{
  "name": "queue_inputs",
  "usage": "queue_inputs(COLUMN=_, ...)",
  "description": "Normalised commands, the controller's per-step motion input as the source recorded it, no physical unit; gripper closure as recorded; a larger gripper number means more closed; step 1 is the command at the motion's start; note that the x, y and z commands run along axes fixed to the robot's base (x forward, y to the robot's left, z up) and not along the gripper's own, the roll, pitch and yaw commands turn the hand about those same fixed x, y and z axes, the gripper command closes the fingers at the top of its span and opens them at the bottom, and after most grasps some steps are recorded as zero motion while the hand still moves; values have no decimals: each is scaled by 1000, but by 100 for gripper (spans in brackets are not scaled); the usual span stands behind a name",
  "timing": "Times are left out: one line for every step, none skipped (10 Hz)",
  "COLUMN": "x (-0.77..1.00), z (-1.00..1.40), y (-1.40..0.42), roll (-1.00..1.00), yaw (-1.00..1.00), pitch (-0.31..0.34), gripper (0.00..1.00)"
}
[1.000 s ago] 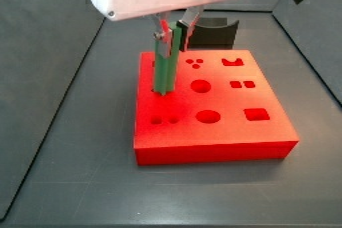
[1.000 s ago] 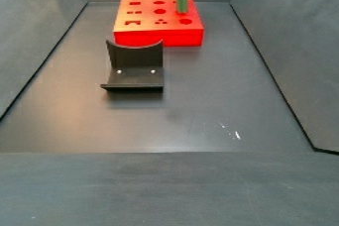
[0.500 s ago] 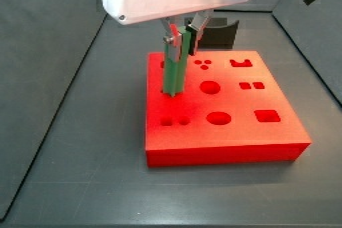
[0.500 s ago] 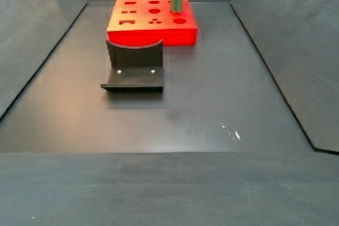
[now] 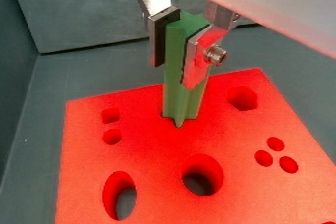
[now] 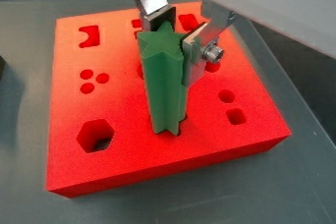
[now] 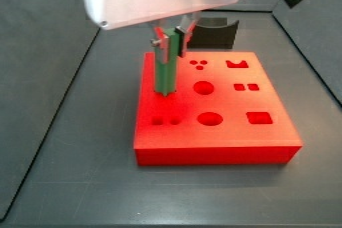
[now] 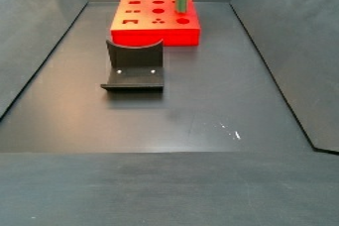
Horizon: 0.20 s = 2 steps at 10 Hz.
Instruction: Insert the star object.
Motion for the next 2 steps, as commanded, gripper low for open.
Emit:
queue_inputs(x=0, z=-360, y=-34, roll=84, yaw=0, pitch=-14, gripper=100)
queue_inputs(x=0, z=0, y=0, roll=0, yaw=0, pitch=0, gripper=100)
